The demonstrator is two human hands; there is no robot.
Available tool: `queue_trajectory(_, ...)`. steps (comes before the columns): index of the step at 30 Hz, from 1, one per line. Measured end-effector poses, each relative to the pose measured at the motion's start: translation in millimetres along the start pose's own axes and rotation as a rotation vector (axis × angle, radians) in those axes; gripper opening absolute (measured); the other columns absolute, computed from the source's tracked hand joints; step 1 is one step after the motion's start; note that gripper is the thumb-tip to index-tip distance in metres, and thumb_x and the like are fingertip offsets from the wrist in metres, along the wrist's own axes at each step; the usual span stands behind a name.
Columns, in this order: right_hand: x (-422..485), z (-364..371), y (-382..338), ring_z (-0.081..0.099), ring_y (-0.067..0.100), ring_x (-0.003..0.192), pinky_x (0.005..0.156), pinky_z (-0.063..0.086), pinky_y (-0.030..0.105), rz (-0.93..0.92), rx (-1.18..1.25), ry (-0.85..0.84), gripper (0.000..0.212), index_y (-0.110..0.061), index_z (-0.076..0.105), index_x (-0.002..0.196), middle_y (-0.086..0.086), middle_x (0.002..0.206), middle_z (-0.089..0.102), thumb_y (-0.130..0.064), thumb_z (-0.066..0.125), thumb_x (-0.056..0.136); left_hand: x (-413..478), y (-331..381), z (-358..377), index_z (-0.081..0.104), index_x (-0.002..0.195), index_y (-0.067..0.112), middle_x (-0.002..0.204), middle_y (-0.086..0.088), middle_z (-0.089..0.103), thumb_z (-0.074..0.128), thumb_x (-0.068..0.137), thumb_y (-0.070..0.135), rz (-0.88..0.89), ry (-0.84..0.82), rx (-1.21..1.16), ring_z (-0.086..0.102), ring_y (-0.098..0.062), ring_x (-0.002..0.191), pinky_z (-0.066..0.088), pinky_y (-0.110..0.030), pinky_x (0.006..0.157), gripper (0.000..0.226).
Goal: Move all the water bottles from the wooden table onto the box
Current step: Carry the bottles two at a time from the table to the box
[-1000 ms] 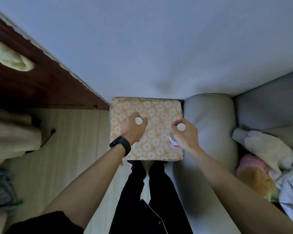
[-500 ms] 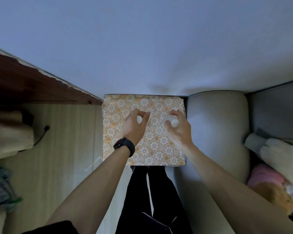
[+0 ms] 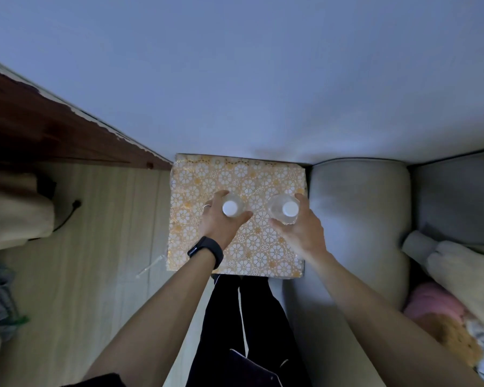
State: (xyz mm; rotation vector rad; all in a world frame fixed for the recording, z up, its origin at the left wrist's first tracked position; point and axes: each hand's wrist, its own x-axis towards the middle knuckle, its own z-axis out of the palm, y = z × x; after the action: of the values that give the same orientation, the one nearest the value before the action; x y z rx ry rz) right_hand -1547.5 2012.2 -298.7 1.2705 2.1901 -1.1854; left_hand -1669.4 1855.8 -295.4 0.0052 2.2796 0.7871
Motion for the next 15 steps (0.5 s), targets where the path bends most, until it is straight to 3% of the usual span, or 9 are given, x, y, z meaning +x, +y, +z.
queue_trajectory(3,1.2,7.3,-3.9,0.057,0.027,0.121,0.099,0.05,0.049,0.019,0.093,0.051,0.096,-0.031,0.03,0.146,0.004,0.137,0.056,-0.066,0.078,0.071,5.8,1.5,3.7,0.04,0.14,0.033,0.128,-0.006,0.055,0.084,0.073,0.046,-0.021,0.013,-0.039,0.058,-0.026,0.106,0.047,-0.034,0.083,0.081)
queue_trajectory(6,3.0,12.9,-13.0,0.062,0.027,0.112,0.092,0.055,0.046,0.083,0.167,0.077,0.093,-0.028,0.034,0.142,0.002,0.128,0.06,-0.077,0.07,0.071,8.9,-1.5,3.3,0.041,0.137,0.031,0.121,-0.003,0.058,0.084,0.075,0.041,-0.003,-0.002,-0.017,0.055,-0.021,0.096,0.045,-0.031,0.076,0.076)
queue_trajectory(10,8.4,5.9,-23.0,0.065,0.024,0.093,0.078,0.06,0.04,0.095,0.166,0.062,0.074,-0.025,0.036,0.141,0.0,0.115,0.06,-0.055,0.072,0.084,16.6,1.1,-3.3,0.045,0.132,0.029,0.115,-0.003,0.063,0.082,0.076,0.03,0.111,-0.064,0.088,0.063,-0.022,0.096,0.056,-0.037,0.076,0.068)
queue_trajectory(15,21.0,-20.9,-16.4,0.065,0.021,0.092,0.078,0.062,0.043,0.067,0.192,0.098,0.067,-0.031,0.042,0.136,-0.005,0.109,0.06,-0.043,0.076,0.079,35.5,25.8,-0.5,0.046,0.134,0.031,0.114,0.001,0.063,0.082,0.073,0.022,0.188,-0.151,0.148,0.063,-0.019,0.095,0.059,-0.035,0.074,0.072)
